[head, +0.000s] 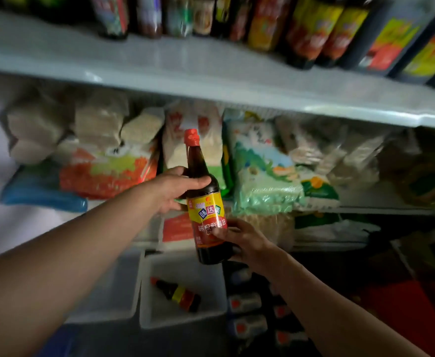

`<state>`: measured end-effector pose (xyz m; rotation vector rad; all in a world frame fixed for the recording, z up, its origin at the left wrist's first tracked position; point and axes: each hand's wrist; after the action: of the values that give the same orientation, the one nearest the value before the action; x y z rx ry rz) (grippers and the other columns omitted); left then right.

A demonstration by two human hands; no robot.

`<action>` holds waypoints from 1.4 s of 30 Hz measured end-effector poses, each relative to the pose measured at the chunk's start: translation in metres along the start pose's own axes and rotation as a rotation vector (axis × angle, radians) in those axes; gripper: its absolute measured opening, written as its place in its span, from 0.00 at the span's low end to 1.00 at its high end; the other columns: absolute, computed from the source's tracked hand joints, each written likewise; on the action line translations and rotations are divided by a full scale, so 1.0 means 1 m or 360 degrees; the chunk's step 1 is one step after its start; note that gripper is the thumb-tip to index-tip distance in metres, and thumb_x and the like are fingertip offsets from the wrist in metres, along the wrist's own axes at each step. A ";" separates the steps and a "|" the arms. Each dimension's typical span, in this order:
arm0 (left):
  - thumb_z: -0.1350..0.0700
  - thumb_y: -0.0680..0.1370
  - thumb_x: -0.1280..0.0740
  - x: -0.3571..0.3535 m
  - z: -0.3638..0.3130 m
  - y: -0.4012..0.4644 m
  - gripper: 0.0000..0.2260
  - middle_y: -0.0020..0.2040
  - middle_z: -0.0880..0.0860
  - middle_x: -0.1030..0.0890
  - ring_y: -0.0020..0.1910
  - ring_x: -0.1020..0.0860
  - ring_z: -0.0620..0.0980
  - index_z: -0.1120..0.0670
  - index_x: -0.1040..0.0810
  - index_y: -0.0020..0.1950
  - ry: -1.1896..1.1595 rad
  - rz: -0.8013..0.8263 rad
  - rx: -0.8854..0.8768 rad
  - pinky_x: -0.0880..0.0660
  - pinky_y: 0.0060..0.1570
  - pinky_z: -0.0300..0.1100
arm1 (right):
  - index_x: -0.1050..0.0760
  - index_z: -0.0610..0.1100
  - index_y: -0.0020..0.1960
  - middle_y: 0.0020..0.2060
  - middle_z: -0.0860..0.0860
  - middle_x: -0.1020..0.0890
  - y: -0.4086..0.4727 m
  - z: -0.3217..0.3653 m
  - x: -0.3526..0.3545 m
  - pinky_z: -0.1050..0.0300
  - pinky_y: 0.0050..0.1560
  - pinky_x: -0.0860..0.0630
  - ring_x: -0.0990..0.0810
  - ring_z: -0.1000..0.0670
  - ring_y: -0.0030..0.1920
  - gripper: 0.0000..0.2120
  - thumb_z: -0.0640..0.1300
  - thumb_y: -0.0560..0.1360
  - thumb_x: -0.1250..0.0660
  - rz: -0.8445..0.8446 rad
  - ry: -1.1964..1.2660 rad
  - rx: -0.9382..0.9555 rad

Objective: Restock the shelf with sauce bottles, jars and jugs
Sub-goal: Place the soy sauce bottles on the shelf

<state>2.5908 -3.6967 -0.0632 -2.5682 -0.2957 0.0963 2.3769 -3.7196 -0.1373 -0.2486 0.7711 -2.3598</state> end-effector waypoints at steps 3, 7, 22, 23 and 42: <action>0.57 0.71 0.23 -0.016 -0.062 -0.008 0.25 0.58 0.52 0.19 0.57 0.21 0.52 0.52 0.27 0.66 0.0082 -0.0020 -0.0236 0.26 0.61 0.56 | 0.23 0.44 0.63 0.56 0.46 0.15 -0.017 0.054 0.020 0.49 0.47 0.18 0.15 0.46 0.55 0.27 0.50 0.67 0.21 -0.0115 0.0042 0.0252; 0.56 0.71 0.23 -0.048 -0.137 -0.009 0.27 0.57 0.51 0.18 0.56 0.20 0.54 0.51 0.29 0.67 0.0152 -0.0037 -0.0506 0.23 0.55 0.54 | 0.22 0.45 0.59 0.54 0.47 0.15 -0.031 0.117 0.062 0.49 0.48 0.18 0.16 0.49 0.52 0.16 0.45 0.73 0.24 -0.0164 0.0009 0.0523; 0.55 0.74 0.25 -0.252 -0.335 0.060 0.34 0.63 0.48 0.24 0.54 0.22 0.54 0.44 0.38 0.76 0.0324 -0.0053 -0.0982 0.25 0.50 0.53 | 0.22 0.40 0.64 0.53 0.45 0.14 -0.004 0.261 0.295 0.59 0.53 0.21 0.15 0.50 0.52 0.18 0.38 0.74 0.27 -0.0378 -0.0071 0.1346; 0.54 0.73 0.25 -0.262 -0.337 0.074 0.35 0.64 0.48 0.24 0.55 0.22 0.54 0.44 0.38 0.75 0.0337 -0.0071 -0.0964 0.25 0.48 0.50 | 0.22 0.40 0.64 0.54 0.44 0.14 0.007 0.262 0.309 0.55 0.56 0.21 0.16 0.48 0.54 0.19 0.38 0.74 0.27 -0.0383 -0.0092 0.1347; 0.52 0.75 0.26 -0.286 -0.386 0.193 0.32 0.69 0.50 0.27 0.60 0.25 0.54 0.43 0.38 0.74 0.0507 -0.0399 -0.0943 0.24 0.54 0.54 | 0.25 0.49 0.69 0.58 0.54 0.16 0.136 0.319 0.387 0.48 0.64 0.22 0.18 0.55 0.58 0.27 0.57 0.73 0.25 -0.0399 -0.0536 0.1361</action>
<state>2.3985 -4.1203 0.1644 -3.0310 -0.5896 -0.5676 2.2589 -4.1954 0.0353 -0.3625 -0.4650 -2.5472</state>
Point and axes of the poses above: each hand's wrist, its own y-axis towards the middle knuckle, its own x-axis out of the back of the hand, z = x × y
